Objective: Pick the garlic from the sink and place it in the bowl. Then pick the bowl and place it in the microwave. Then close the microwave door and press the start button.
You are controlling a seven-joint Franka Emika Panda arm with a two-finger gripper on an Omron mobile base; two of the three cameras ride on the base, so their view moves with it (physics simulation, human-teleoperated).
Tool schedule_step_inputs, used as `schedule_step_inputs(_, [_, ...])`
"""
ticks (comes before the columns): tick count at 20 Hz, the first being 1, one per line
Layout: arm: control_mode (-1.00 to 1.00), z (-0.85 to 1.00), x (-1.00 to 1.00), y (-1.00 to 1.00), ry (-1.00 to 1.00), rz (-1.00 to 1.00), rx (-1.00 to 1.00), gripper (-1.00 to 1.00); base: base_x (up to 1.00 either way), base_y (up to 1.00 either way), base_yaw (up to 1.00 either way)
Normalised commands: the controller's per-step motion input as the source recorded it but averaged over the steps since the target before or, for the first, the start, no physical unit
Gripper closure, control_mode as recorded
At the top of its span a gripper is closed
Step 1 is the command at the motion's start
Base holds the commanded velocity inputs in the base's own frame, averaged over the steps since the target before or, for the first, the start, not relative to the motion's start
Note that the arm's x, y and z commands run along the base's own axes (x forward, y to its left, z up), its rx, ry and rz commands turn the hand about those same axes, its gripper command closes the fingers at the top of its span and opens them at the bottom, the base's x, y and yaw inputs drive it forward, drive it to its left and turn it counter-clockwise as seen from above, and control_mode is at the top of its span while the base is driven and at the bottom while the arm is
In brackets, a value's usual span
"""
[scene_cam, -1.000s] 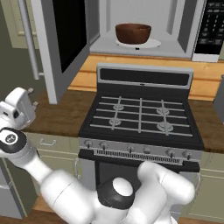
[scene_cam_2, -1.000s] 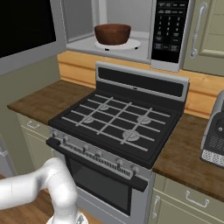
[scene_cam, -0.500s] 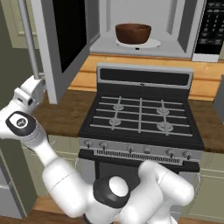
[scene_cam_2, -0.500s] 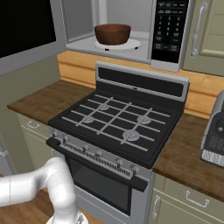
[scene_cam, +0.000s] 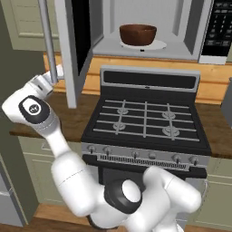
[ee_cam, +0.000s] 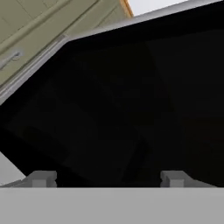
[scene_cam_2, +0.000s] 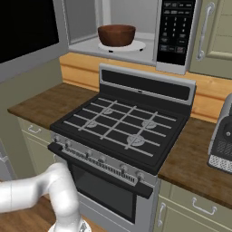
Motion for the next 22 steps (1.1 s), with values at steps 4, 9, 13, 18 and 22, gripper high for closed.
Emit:
schedule_step_inputs(4, [-1.00,0.43,-0.69,-1.00,-0.23,0.11,0.34,-1.00,0.00,0.00,0.00])
schedule_step_inputs(9, [-1.00,0.40,-0.37,-1.00,-0.15,0.11,0.38,-1.00,0.00,0.00,0.00])
schedule_step_inputs(13, [-1.00,0.39,-0.05,-1.00,-0.13,0.11,0.36,-1.00,0.00,0.00,0.00])
schedule_step_inputs(18, [-1.00,0.23,0.00,-0.90,-0.03,0.03,0.21,-1.00,0.00,0.00,0.00])
schedule_step_inputs(22, [-1.00,0.02,0.17,-1.00,0.07,0.00,0.13,-1.00,0.00,0.00,0.00])
